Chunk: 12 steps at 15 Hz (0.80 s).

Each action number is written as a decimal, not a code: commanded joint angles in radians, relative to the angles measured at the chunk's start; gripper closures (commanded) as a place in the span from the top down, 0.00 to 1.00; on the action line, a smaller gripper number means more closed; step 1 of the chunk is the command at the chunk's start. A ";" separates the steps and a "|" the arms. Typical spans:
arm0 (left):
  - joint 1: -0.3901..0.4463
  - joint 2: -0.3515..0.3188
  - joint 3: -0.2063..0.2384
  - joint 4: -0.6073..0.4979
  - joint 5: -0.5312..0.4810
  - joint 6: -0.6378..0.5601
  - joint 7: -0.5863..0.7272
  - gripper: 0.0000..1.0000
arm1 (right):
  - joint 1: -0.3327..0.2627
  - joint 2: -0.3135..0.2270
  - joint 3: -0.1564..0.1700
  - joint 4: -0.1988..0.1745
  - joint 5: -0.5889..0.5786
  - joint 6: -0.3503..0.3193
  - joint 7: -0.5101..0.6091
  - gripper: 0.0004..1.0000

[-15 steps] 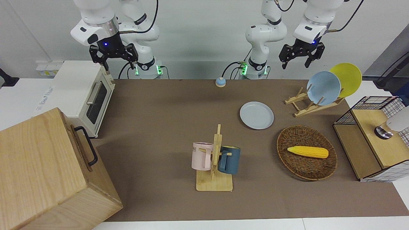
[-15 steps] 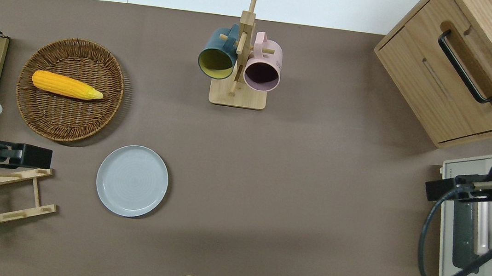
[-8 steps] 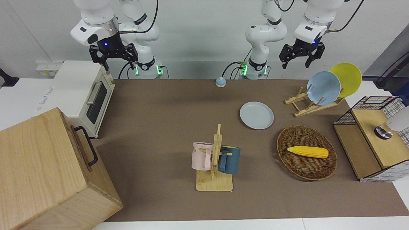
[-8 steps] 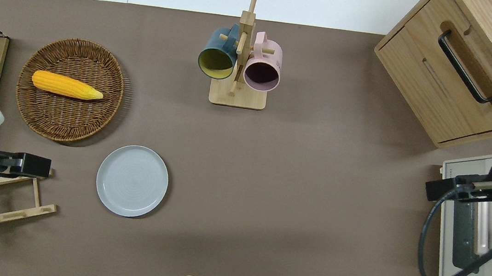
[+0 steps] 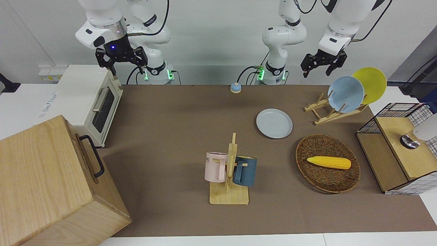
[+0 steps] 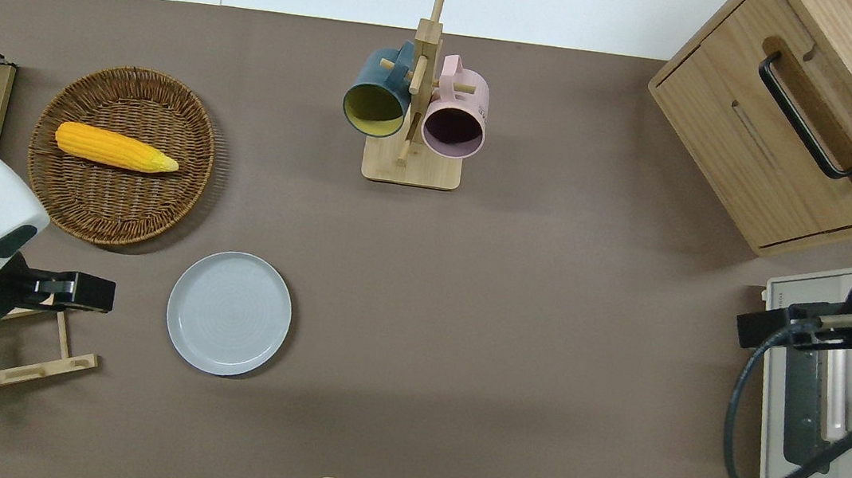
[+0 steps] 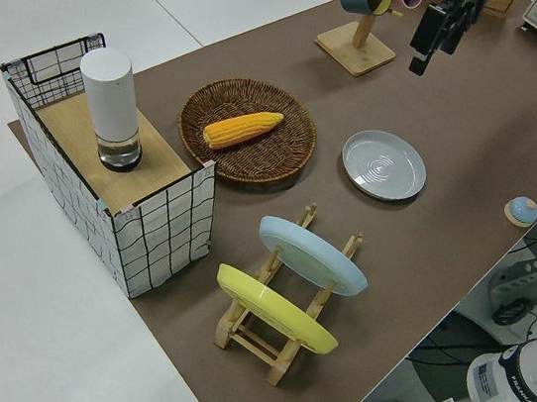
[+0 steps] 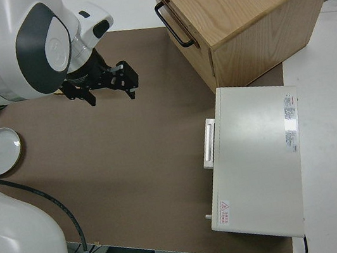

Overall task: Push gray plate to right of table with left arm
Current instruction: 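Move the left gripper forward to the near edge of the gray plate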

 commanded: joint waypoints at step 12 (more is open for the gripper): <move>0.010 0.057 0.009 -0.434 -0.063 0.502 0.002 0.95 | -0.024 -0.009 0.019 0.000 -0.008 -0.014 -0.008 1.00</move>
